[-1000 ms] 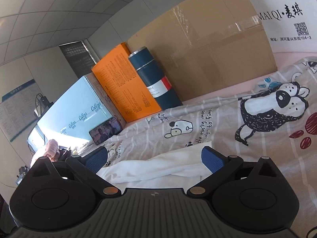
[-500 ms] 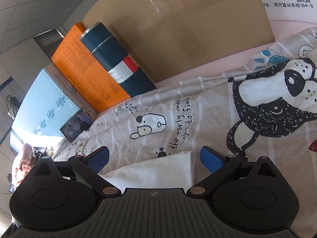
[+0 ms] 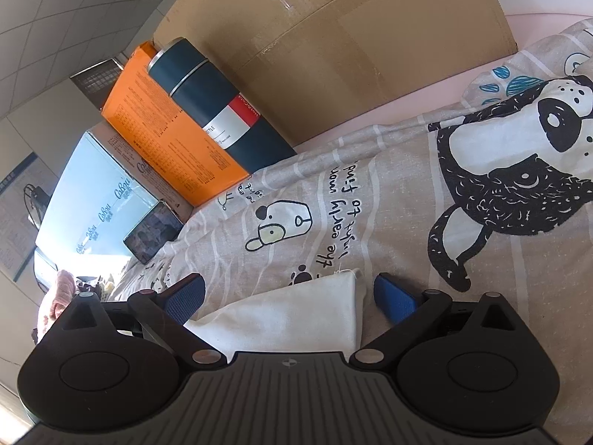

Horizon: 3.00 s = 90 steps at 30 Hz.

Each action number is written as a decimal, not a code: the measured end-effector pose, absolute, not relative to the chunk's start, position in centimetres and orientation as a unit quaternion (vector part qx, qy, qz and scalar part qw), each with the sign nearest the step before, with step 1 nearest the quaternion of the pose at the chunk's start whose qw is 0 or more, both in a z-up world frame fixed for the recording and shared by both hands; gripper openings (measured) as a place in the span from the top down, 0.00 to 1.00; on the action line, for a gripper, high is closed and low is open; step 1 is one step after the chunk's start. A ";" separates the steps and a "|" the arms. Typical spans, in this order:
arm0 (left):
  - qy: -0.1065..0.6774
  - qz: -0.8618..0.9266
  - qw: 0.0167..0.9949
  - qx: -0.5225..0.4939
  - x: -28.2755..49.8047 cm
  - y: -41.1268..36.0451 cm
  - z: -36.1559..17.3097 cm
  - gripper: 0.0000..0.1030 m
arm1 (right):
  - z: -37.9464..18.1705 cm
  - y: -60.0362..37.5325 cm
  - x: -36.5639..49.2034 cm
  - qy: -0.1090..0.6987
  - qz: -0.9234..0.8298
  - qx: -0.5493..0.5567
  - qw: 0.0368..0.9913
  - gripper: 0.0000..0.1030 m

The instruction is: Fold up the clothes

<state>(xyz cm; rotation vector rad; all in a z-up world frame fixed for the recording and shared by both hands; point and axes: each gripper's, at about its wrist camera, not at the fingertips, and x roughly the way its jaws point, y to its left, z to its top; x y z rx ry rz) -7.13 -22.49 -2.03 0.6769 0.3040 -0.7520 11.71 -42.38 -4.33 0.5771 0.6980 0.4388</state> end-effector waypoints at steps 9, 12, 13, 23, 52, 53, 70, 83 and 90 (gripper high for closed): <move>0.117 -0.371 0.857 0.338 -6.1 -26.6 -2.4 0.03 | -3.9 -40.4 10.8 0.344 0.222 0.176 0.895 0.12; 0.132 -0.379 0.857 0.324 -5.4 -26.8 -2.2 0.09 | -3.9 -39.9 10.4 0.340 0.231 0.160 0.897 0.28; 0.138 -0.383 0.856 0.318 -5.2 -26.8 -2.1 0.19 | -4.0 -39.8 10.3 0.338 0.231 0.157 0.899 0.32; 0.196 -0.434 0.859 0.191 -2.7 -23.6 -1.0 0.88 | -3.4 -39.6 9.6 0.318 0.266 0.164 0.895 0.81; 0.016 -0.222 0.975 0.015 -10.8 1.2 4.8 0.91 | 10.9 -15.0 5.5 0.224 0.326 0.093 0.914 0.84; 0.020 -0.211 0.977 0.012 -11.0 1.9 4.5 0.91 | 10.7 -13.6 5.7 0.231 0.329 0.091 0.911 0.84; 0.174 -0.102 0.977 -0.061 -13.9 12.0 -1.9 0.86 | 3.0 -1.8 7.9 0.341 0.304 0.114 0.882 0.35; 0.107 0.078 0.986 -0.098 -17.3 19.1 1.1 0.15 | 4.1 -12.5 3.6 0.304 0.291 0.104 0.901 0.11; 0.083 0.055 0.983 -0.155 -19.1 21.4 2.7 0.13 | 2.6 -16.6 -0.9 0.268 0.294 0.039 0.917 0.04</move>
